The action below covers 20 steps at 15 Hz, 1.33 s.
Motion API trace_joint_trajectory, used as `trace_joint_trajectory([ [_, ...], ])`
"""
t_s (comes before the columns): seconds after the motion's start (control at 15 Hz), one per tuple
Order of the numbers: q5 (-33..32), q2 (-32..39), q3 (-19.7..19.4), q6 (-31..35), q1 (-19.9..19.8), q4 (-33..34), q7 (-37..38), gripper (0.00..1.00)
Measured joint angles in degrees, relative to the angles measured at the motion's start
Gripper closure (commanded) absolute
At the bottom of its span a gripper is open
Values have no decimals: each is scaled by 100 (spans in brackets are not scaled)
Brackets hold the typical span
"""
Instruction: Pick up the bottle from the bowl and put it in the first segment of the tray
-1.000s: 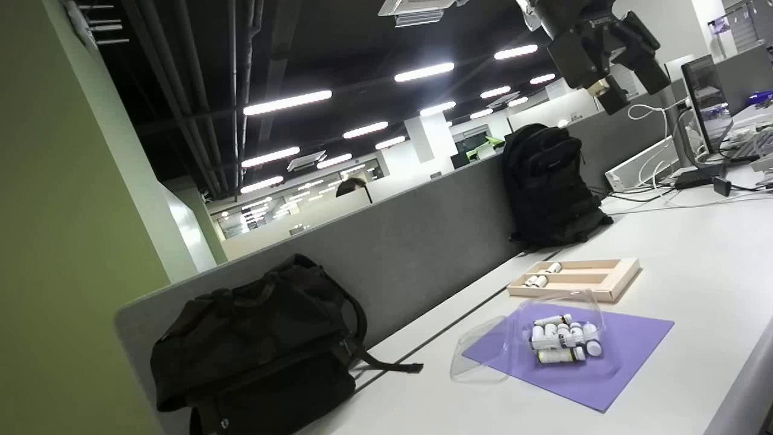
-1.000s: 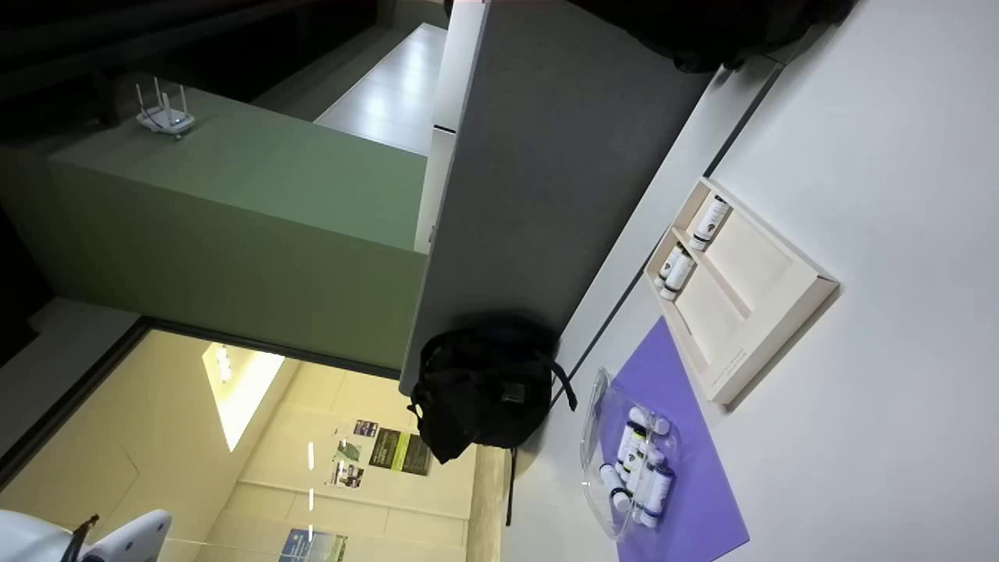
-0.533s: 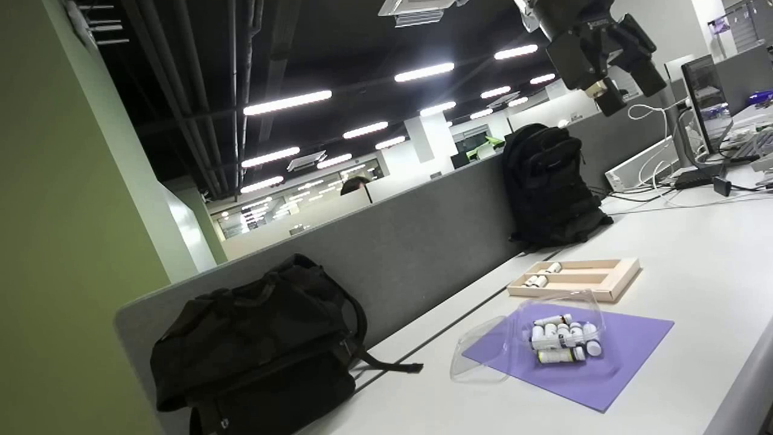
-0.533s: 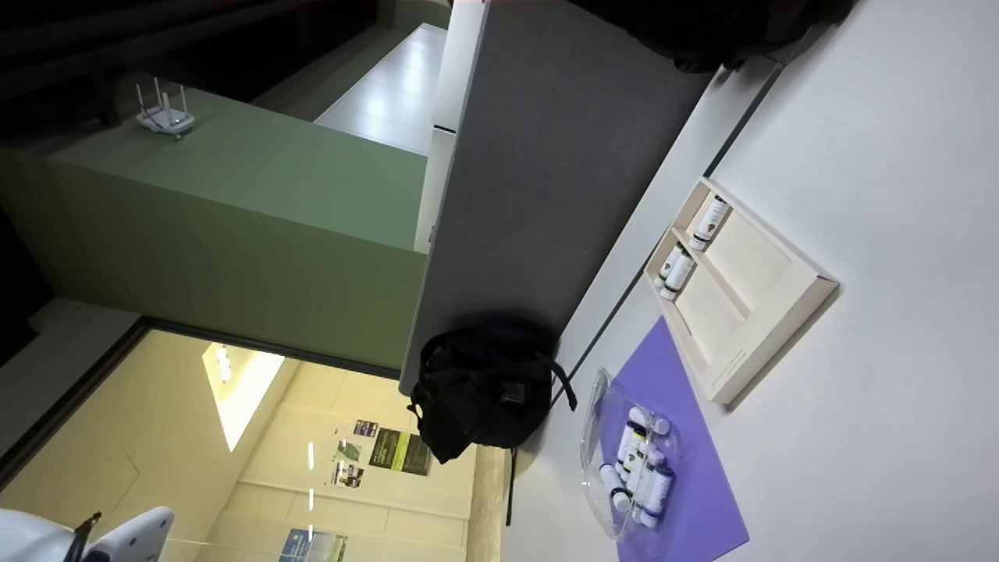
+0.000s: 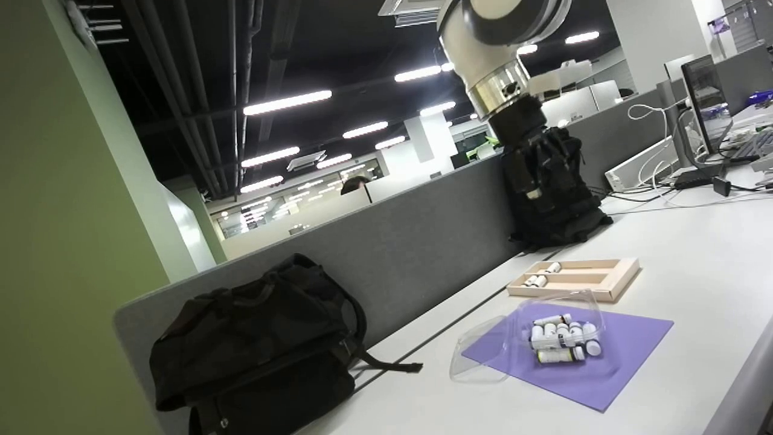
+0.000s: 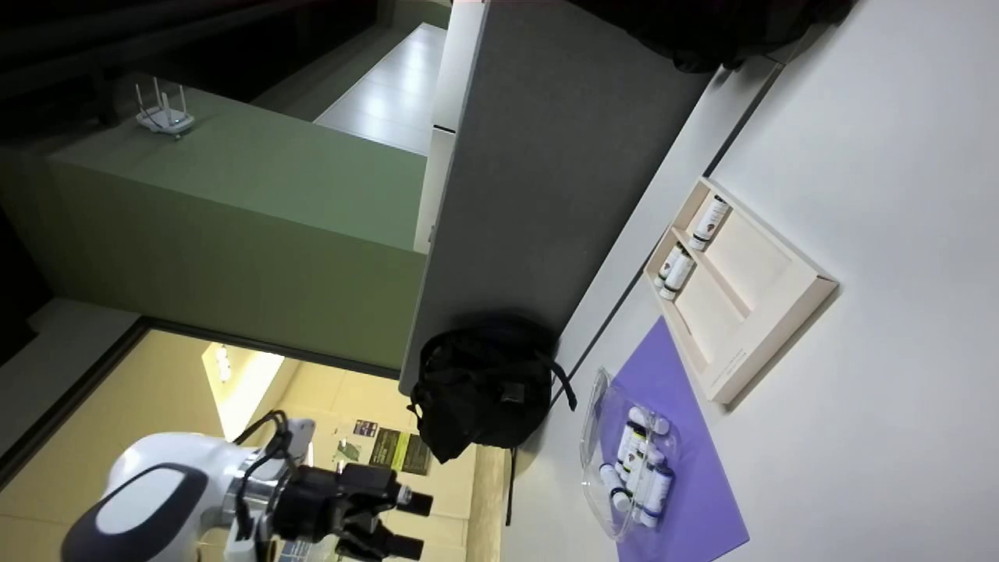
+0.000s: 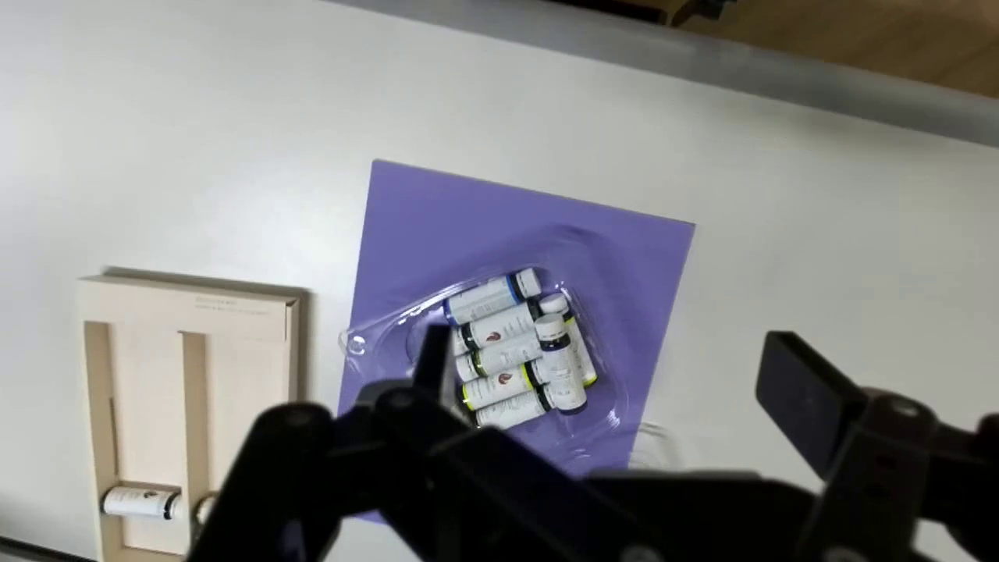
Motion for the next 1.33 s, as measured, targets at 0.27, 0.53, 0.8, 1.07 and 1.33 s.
trace_joint_trajectory([
  [0.27,-717,1433,110,378,-165,831,90,0],
  [0.53,-708,1405,-70,391,28,785,72,0],
  [0.8,-872,1391,-247,672,139,728,73,0],
  [1.07,-1719,1871,-703,2040,68,579,220,0],
  [1.33,-2048,2585,-993,2971,88,577,334,0],
])
